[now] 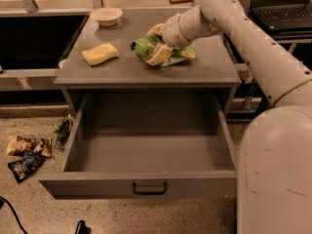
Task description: Place green rice chip bag into top drawer
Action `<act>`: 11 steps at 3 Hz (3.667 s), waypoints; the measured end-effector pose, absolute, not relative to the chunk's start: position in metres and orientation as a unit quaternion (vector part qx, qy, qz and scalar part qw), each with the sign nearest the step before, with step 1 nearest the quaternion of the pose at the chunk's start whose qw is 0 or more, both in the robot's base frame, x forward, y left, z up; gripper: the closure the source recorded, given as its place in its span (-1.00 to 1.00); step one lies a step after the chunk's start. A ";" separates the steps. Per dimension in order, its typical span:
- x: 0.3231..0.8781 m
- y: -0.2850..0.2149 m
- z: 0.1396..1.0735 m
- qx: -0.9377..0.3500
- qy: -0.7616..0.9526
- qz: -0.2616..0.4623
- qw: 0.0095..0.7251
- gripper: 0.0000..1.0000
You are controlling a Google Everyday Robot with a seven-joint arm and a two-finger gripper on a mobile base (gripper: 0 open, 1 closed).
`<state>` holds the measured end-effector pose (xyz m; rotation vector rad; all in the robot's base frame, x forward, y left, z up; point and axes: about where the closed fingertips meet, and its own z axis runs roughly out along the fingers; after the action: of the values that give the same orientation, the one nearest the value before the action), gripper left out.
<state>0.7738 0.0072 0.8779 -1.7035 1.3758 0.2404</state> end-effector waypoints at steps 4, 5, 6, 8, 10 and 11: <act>0.681 -0.025 0.925 -0.657 0.554 0.114 0.499 1.00; 0.625 -0.017 0.929 -0.663 0.552 0.140 0.486 1.00; 0.578 -0.008 0.921 -0.668 0.563 0.161 0.459 1.00; 0.522 0.011 0.874 -0.663 0.592 0.216 0.405 1.00; 0.525 0.010 0.846 -0.671 0.610 0.204 0.370 1.00; 0.534 0.002 0.802 -0.672 0.636 0.193 0.327 1.00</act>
Offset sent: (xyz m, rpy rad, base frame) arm -0.1063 -0.0685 0.0822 0.1083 -0.0972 -0.1156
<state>0.5339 0.0018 0.8018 -1.7605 1.6653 0.5050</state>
